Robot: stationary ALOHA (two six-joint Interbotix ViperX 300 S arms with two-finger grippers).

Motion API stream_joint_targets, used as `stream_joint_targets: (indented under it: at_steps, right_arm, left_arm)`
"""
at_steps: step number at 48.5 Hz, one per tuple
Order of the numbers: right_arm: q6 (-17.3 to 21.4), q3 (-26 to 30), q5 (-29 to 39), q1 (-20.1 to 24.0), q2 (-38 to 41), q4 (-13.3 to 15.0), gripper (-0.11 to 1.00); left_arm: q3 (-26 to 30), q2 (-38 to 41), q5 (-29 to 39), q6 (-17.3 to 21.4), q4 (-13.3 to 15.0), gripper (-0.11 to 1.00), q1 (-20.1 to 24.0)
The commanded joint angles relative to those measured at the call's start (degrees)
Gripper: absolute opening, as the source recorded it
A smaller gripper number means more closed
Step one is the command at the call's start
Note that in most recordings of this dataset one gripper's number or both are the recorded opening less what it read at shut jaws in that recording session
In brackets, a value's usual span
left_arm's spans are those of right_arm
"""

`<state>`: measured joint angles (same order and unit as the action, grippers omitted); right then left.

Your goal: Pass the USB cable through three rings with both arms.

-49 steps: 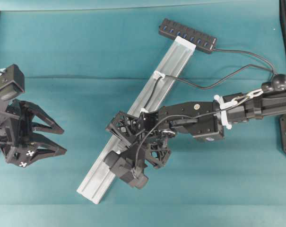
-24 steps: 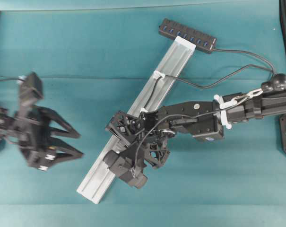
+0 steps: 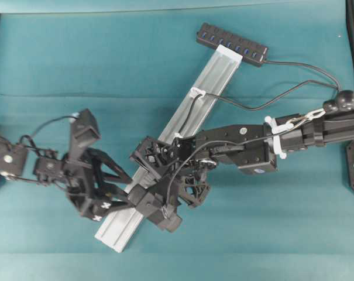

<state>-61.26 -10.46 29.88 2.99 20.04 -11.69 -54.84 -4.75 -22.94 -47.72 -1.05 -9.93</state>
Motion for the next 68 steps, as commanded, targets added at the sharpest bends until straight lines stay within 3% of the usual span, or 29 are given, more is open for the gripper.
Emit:
stream_joint_targets:
  at_steps: [1, 16, 35, 42, 54, 68]
  right_arm:
    - [0.00, 0.18, -0.53, -0.26, -0.09, -0.26, 0.07]
    - [0.09, 0.09, -0.18, -0.35, -0.09, -0.26, 0.07]
    - [0.09, 0.09, -0.09, -0.35, -0.18, -0.26, 0.07]
    - [0.09, 0.09, -0.09, -0.44, -0.18, -0.26, 0.07]
    - [0.09, -0.09, -0.09, -0.35, -0.26, -0.26, 0.07]
    - [0.26, -0.09, -0.09, -0.44, -0.26, -0.26, 0.07]
  left_arm:
    - [1.23, 1.23, -0.62, -1.14, -0.09, 0.92, -1.14]
    - [3.43, 5.89, -0.79, -2.20, -0.09, 0.92, -2.11]
    - [4.22, 6.42, -0.70, -2.20, -0.09, 0.88, -2.11]
    - [4.39, 6.59, -0.62, -2.11, -0.09, 0.73, -2.02]
    - [4.39, 6.33, 0.62, -2.11, -0.09, 0.19, -2.11]
    - [4.13, 6.15, 2.02, -2.02, -0.09, 0.13, -2.11]
